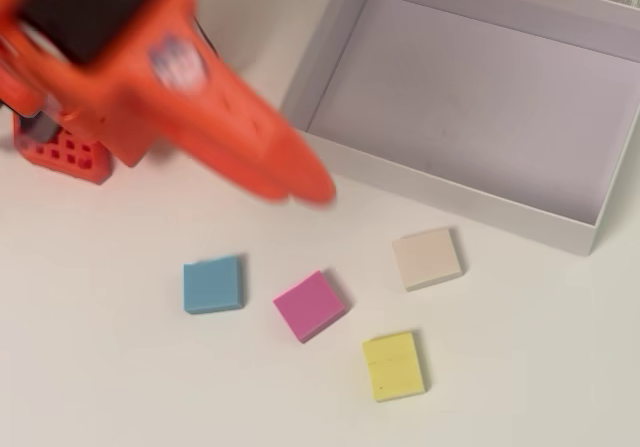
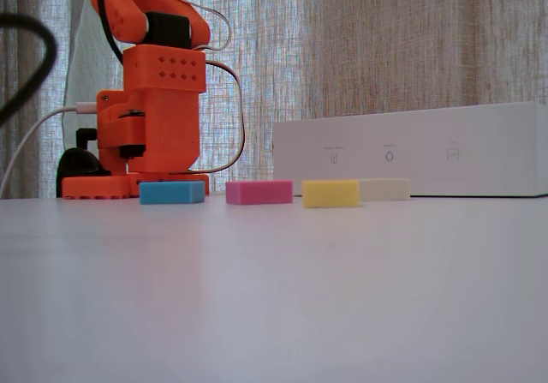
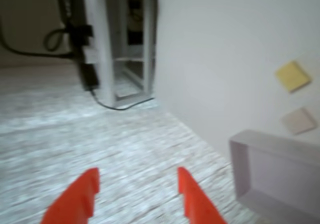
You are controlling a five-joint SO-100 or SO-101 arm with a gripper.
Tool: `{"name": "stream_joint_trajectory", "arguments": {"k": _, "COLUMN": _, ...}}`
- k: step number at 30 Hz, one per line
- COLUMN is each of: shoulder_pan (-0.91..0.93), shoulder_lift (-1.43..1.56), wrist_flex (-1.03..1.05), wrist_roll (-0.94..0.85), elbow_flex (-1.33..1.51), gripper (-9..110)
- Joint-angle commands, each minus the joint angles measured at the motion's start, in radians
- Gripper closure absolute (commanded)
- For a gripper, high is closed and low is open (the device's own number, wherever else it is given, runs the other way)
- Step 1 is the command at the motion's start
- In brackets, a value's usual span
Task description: Grasp the pink cuboid and put it in the bin.
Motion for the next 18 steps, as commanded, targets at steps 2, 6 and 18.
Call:
{"name": "stream_joint_trajectory", "arguments": {"k": 2, "shoulder_pan": -0.084, "shoulder_lift": -0.118, "wrist_flex": 0.149, "wrist_roll": 0.095, "elbow_flex": -0.397, "gripper": 82}}
{"name": "stream_joint_trajectory", "arguments": {"k": 6, "shoulder_pan": -0.083, "shoulder_lift": -0.150, "wrist_flex": 0.224, "wrist_roll": 0.206, "elbow_flex": -0.313, "gripper": 82}}
{"name": "stream_joint_trajectory", "arguments": {"k": 18, "shoulder_pan": 0.002, "shoulder_lift": -0.293, "wrist_flex": 0.020, "wrist_roll": 0.256, "elbow_flex": 0.400, "gripper": 73}}
